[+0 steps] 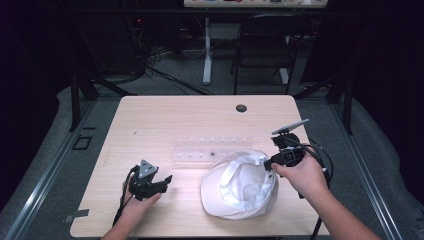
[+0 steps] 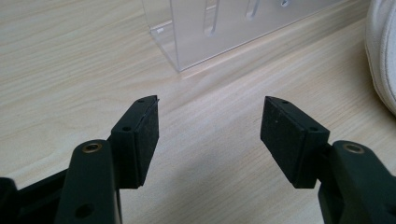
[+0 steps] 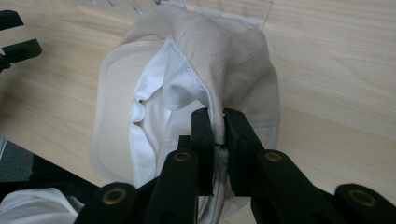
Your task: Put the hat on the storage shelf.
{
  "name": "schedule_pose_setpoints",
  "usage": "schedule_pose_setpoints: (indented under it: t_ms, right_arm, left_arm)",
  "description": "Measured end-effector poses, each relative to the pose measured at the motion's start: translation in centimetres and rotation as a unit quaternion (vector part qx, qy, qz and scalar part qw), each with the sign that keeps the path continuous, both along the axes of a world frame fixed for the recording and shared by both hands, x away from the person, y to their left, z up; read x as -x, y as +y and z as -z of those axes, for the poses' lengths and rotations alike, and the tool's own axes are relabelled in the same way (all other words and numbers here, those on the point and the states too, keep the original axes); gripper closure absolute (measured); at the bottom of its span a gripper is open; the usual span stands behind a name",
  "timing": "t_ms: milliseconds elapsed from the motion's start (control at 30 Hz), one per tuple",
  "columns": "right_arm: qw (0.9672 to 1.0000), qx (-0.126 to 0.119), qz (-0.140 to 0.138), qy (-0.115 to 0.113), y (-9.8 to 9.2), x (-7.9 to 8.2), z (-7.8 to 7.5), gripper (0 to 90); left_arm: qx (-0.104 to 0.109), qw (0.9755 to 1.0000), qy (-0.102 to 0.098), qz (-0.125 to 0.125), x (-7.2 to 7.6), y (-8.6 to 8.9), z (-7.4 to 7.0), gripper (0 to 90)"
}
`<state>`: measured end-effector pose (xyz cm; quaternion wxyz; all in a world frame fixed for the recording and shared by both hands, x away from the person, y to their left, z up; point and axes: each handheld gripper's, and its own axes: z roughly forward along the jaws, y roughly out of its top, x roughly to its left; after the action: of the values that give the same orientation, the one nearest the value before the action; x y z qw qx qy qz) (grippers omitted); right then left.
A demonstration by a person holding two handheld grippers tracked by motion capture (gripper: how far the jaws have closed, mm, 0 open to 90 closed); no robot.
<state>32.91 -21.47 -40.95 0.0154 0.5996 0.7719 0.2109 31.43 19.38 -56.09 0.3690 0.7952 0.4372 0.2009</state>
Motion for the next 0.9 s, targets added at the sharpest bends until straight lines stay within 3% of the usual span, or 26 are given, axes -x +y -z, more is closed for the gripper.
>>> schedule_pose_setpoints:
  t_ms: [400, 633, 900]
  right_arm:
    - [0.9990, -0.041, 0.006, 0.019, 0.1, 0.0, -1.8, 82.8]
    - [0.9967, -0.074, 0.002, 0.033, -0.1, -0.2, -2.3, 82.8]
    - [0.9942, -0.103, 0.000, 0.029, -0.4, 0.0, -3.4, 82.9]
  left_arm:
    - [0.001, 1.0000, -0.001, 0.000, 0.0, 0.0, 0.0, 37.6]
    - [0.000, 1.0000, 0.000, 0.001, 0.0, 0.0, 0.0, 37.6]
    - [-0.001, 1.0000, -0.002, 0.002, 0.0, 0.0, 0.0, 37.6]
